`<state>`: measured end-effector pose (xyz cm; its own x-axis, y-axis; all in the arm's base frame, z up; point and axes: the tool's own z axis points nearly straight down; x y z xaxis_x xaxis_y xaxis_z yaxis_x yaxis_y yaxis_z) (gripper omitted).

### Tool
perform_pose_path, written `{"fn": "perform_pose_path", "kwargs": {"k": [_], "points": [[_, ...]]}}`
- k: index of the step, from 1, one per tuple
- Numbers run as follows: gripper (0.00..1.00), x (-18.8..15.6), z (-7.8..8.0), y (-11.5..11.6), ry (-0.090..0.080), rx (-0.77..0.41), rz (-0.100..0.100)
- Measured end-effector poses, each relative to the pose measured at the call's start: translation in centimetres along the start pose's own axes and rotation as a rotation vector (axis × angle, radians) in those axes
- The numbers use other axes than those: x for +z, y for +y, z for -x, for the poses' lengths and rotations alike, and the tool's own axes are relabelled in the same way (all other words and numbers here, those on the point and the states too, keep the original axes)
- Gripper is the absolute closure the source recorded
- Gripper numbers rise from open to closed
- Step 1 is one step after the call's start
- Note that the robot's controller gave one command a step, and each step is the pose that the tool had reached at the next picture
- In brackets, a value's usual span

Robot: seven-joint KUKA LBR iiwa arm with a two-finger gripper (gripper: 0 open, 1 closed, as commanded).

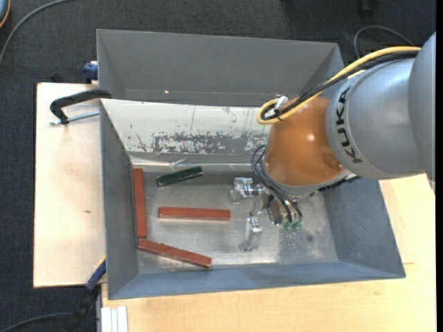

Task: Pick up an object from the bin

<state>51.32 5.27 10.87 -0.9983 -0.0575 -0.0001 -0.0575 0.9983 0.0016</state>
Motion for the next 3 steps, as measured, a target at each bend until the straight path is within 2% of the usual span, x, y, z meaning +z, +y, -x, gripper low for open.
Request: {"fn": "perform_pose_path", "kwargs": {"k": [1,2,3], "points": [[0.00,4.0,3.3,6.9,-0.006,-0.114,0.003],[1.00,3.8,3.3,6.6,-0.005,-0.109,0.000],[1.00,-9.3,3.4,6.0,-0.014,-0.261,-0.001]]}}
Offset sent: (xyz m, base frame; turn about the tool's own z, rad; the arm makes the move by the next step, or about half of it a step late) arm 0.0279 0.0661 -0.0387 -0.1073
